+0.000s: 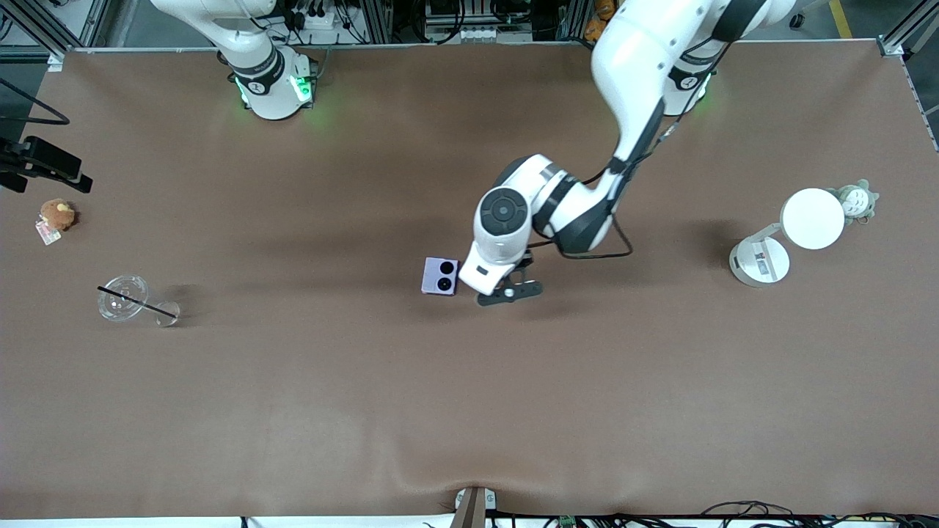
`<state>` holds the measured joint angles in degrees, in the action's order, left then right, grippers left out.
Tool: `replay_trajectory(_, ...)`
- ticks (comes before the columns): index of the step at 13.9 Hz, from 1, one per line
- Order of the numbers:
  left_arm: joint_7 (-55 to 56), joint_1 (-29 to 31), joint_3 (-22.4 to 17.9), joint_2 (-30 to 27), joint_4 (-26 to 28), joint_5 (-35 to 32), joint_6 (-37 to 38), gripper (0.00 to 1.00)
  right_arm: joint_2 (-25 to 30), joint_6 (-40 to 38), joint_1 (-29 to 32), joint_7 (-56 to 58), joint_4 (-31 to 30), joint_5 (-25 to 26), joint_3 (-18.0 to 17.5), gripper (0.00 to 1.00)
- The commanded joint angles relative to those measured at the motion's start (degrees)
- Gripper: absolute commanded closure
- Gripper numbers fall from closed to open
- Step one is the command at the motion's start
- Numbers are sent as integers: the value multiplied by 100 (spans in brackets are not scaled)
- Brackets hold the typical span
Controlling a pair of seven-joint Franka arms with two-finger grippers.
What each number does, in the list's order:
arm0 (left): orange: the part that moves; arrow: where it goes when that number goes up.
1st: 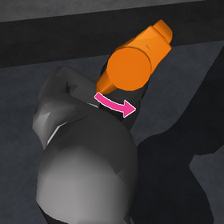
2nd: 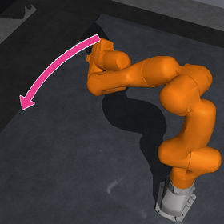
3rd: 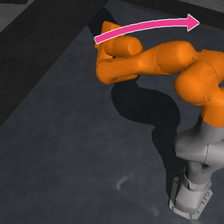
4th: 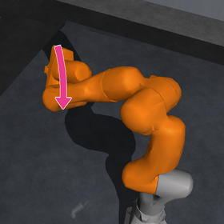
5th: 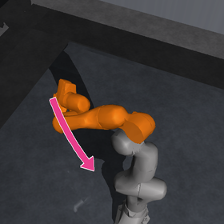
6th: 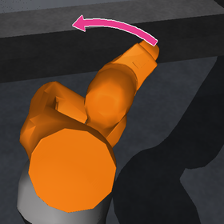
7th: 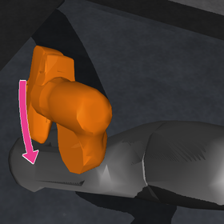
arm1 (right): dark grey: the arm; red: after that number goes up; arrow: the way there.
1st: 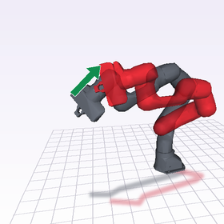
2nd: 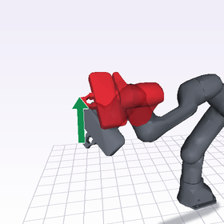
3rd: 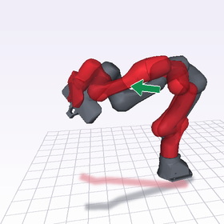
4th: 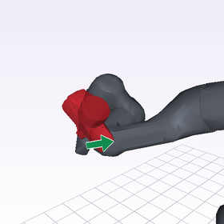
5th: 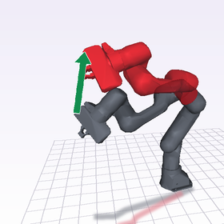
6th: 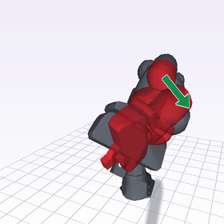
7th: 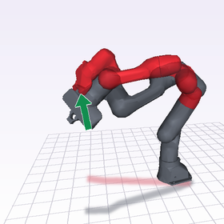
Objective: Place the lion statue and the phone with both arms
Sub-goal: 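Grasp the lion statue with the left gripper while the right gripper reaches out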
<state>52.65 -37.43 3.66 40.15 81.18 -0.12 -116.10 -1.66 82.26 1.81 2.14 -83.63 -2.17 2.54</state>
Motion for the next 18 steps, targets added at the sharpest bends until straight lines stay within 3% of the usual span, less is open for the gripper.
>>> replay_trajectory(1,-463,279,-15,-699,362,-58,579,100,-106,35,-224,-379,13,-29,-52,0)
replay_trajectory(5,-1142,946,-6,-1709,1405,-76,510,100,-387,246,-883,-1056,31,-55,-52,0)
replay_trajectory(9,-2160,1693,3,-2765,3356,-94,-489,100,-791,422,-1577,-1671,31,-73,-60,0)
replay_trajectory(12,-2715,2474,20,-2977,3860,-540,-615,100,-1116,527,-2096,-2050,31,-195,-60,0)
replay_trajectory(15,-3830,3379,29,-2978,4492,-577,-1579,100,-1503,904,-2447,-2226,22,-346,-60,0)
replay_trajectory(18,-3894,3479,20,-2776,4819,-577,-2169,100,-1977,1413,-2931,-2253,22,-310,-52,0)
